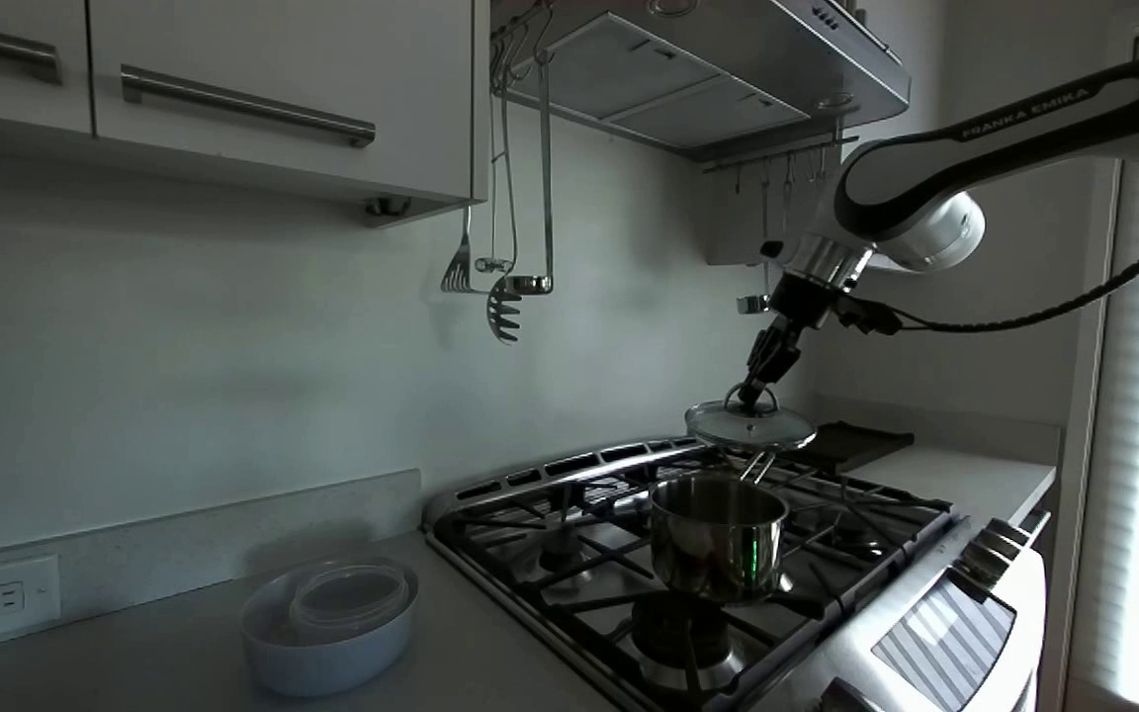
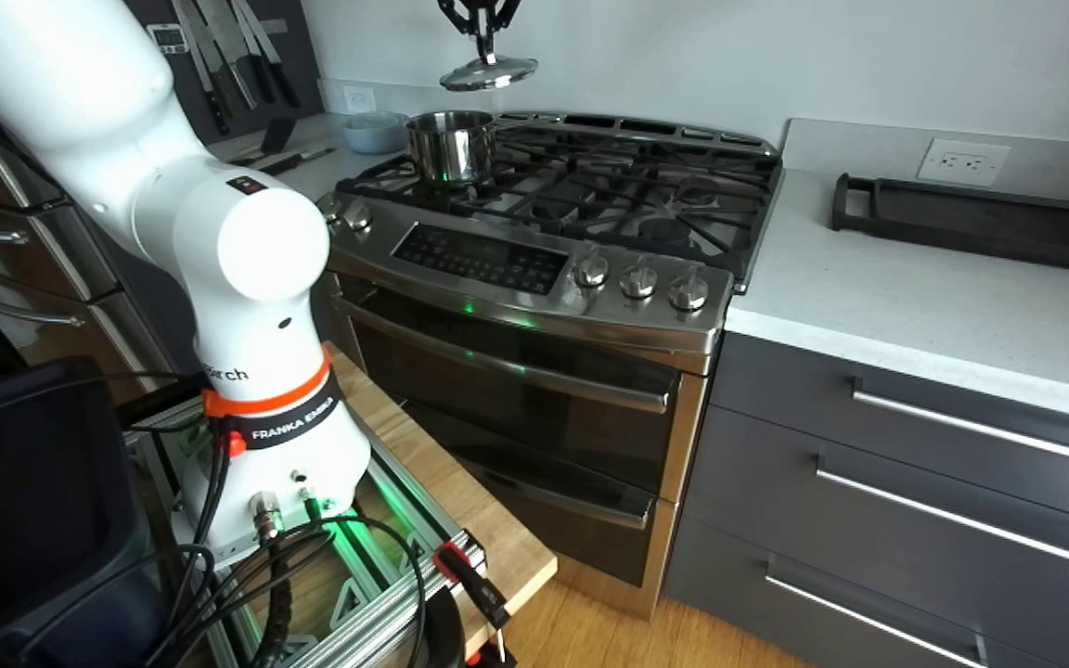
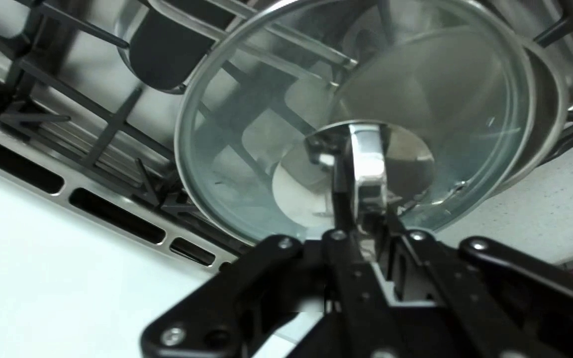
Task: Remove the lid from the silver pot
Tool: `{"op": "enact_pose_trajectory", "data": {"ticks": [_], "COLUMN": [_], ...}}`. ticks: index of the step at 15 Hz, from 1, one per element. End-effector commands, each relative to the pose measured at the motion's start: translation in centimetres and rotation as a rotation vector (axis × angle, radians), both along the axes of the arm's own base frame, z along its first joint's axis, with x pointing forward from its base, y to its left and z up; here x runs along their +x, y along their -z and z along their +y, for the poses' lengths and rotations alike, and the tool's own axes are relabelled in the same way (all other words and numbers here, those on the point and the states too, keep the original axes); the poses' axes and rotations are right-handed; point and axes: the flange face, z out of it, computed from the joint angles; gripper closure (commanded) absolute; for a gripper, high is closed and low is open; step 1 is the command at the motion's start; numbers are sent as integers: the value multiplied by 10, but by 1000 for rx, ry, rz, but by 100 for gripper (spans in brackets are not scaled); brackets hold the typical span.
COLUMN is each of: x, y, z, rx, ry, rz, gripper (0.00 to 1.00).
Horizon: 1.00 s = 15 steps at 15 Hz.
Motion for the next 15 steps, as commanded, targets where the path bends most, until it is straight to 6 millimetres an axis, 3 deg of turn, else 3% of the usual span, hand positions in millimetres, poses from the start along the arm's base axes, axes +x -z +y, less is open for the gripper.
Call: {"op": "enact_pose_trajectory", "data": {"ticks": [1,6,10,15], "x": [-3,-8,-20,-34], "y": [-13,-15,-3,21], "z": [-38,-97,-137,-171], "rx": [-32,-63,-85,-119], "ry": [131,352,535,734], "rz": [-21,-26,1,25], "gripper": [96,96,96,96]}}
